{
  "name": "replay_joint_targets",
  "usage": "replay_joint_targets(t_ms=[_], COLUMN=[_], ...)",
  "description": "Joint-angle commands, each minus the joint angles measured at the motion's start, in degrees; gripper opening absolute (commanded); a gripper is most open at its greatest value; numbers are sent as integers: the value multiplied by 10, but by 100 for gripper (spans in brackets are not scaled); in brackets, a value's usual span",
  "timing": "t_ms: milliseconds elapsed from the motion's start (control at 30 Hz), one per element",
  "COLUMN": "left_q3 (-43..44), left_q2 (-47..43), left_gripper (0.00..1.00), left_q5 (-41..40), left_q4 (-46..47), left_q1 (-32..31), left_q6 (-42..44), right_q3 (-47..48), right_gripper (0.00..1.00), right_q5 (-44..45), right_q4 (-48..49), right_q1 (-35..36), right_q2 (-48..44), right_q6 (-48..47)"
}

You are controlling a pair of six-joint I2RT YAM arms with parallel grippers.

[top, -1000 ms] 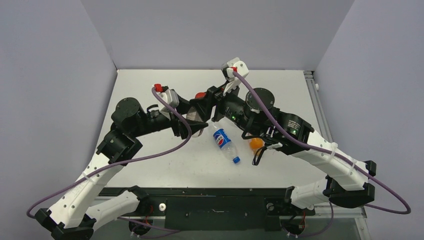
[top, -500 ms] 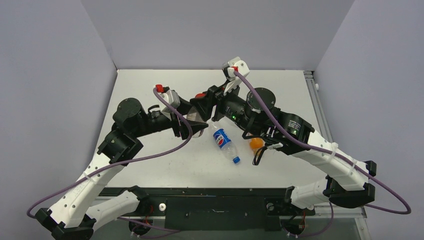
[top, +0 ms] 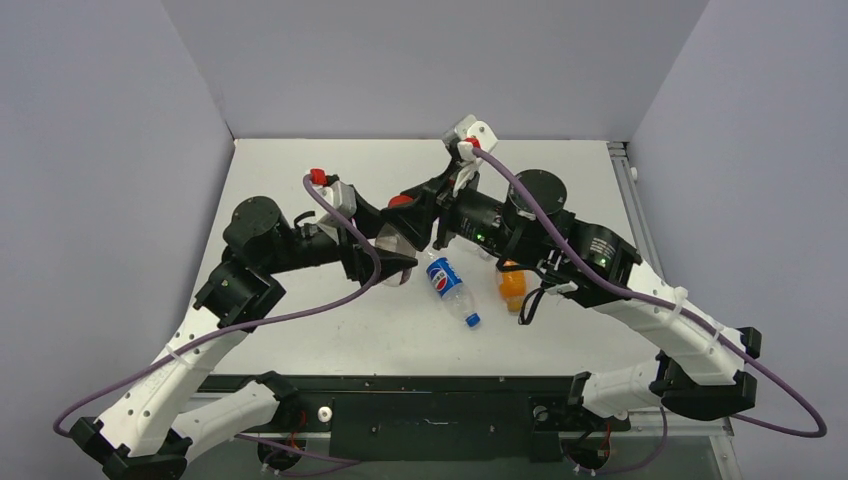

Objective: Unscrew the bottle caps

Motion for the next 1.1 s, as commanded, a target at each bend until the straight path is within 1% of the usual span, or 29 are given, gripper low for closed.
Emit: replay_joint_targets(t_ms=[0,33,67,100,133,167,233,333,400,433,467,500,533,567,600,633,667,800,933,967,1067], left_q3=[30,33,39,42,47,50,58,62,62,61,60,60,61,61,62,63,63,53,45,43,43], left_q2=[-4,2,6,8,11,12,15,19,20,21,21,21,21,21,21,20,19,12,8,8,9], left_gripper=[0,0,0,0,0,0,0,0,0,0,0,0,0,0,0,0,0,0,0,0,0], left_q5=[132,147,173,185,205,213,231,253,251,243,239,223,213,193,180,156,142,70,11,5,-24], left_q4=[61,66,72,75,78,79,80,78,72,68,65,57,53,41,33,21,16,6,12,14,15], left_q1=[-2,-2,-2,-2,-2,-3,-3,-4,-4,-4,-4,-3,-4,-4,-4,-4,-4,-4,-4,-4,-4], left_q6=[-92,-120,-132,-149,-155,-163,-170,-169,-161,-157,-147,-140,-123,-113,-87,-73,-51,3,31,35,47], right_q3=[10,2,-2,-12,-19,-33,-48,-53,-50,-47,-47,-47,-47,-47,-47,-46,-47,-33,24,34,66], right_gripper=[0,0,0,0,0,0,0,0,0,2,7,25,37,62,74,77,79,81,82,82,83], right_q5=[-204,-257,-281,-323,-342,-381,-418,-432,-433,-428,-412,-397,-359,-339,-291,-265,-211,-100,-33,-22,-4], right_q4=[23,29,44,52,72,83,108,115,108,105,101,99,99,99,99,98,97,78,8,-17,-46], right_q1=[-24,-35,-40,-49,-53,-60,-67,-69,-69,-69,-69,-68,-67,-65,-62,-60,-53,-41,-31,-30,-27], right_q2=[-43,-52,-55,-62,-66,-74,-78,-77,-74,-73,-74,-76,-80,-83,-89,-93,-99,-101,-60,-44,-17], right_q6=[-33,-30,-23,-19,-7,-1,13,19,17,16,15,15,16,17,18,18,19,31,36,35,39])
